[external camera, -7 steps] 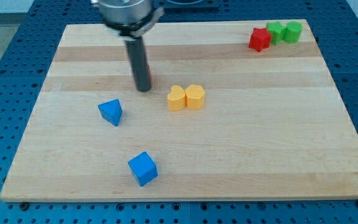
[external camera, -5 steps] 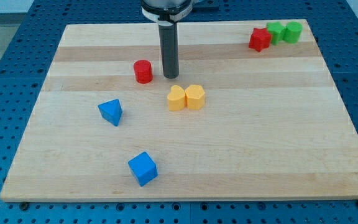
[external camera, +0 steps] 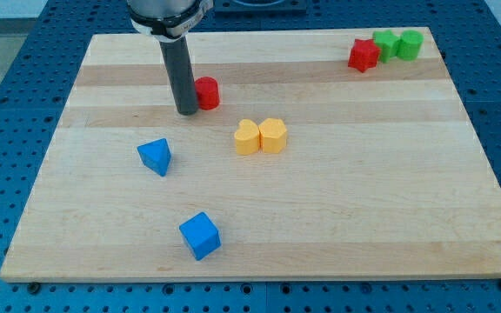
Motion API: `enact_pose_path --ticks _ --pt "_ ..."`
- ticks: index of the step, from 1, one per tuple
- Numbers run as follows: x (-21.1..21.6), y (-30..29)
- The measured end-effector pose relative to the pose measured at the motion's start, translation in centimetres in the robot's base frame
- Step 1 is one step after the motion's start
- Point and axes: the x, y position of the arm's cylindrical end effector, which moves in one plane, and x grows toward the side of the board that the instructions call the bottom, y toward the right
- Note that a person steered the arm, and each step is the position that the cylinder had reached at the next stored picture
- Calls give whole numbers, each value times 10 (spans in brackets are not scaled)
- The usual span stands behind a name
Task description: Move the red circle towards the top right side of the board
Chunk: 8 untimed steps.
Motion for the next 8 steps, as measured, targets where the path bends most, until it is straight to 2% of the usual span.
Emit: enact_pose_path --ticks 1,2,3,4,6,8 --pt "-7 14" --pt "-38 79" --pt "-51 119" --pt "-50 117" --pt "-24 49" --pt "-78 56"
